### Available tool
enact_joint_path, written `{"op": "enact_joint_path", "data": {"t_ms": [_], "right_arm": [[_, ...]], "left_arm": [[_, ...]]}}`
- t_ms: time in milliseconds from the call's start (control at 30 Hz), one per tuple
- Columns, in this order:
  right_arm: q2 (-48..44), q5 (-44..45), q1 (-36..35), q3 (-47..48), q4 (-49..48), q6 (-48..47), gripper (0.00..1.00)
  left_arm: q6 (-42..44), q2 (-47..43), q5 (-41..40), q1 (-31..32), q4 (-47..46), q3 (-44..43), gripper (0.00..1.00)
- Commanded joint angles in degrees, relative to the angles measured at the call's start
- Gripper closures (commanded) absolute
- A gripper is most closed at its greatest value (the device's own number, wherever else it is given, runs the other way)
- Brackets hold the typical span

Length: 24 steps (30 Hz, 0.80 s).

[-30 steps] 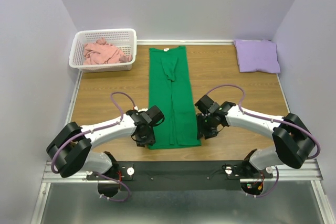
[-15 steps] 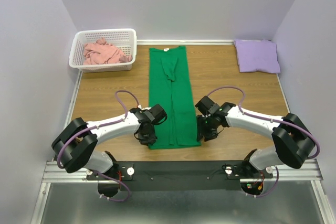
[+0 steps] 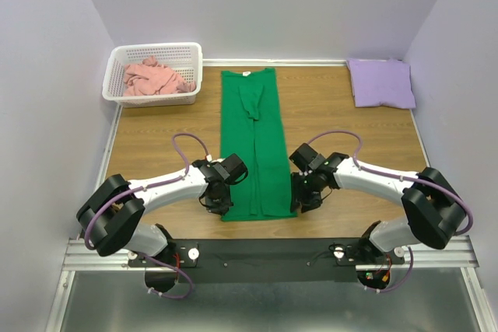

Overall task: Fold and stack the t-shirts
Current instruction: Fold the tshirt

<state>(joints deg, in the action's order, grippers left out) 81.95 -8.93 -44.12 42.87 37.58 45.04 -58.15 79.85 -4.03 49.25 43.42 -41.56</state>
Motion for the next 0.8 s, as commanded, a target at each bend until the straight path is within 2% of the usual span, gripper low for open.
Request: {"op": "enact_joint_path", "data": {"t_ms": [0,367,667,767], "right_arm": [[1.98,-1.70,-0.27,1.16,-0.76,1.02,0.51],[6.11,2.07,-2.37,-0.51,-1.63,3.21,0.54],[8.31,7.08,-5.01,-2.44,-1.37,7.78,0.62],[7.96,8.57,-5.10,-2.97,-1.11,8.05,0.71]], "left_arm": [[0.67,0.21,1.13,0.40,-1.05,-0.10,0.90],[1.72,-0.49,1.22,0.40,-1.32,-0.36,0.90],[2.69,-1.10,1.22,0.40,-0.88,-0.45,0.91],[2.87,-1.54,1.40,0.40,-0.97,-0.10,0.96]]}}
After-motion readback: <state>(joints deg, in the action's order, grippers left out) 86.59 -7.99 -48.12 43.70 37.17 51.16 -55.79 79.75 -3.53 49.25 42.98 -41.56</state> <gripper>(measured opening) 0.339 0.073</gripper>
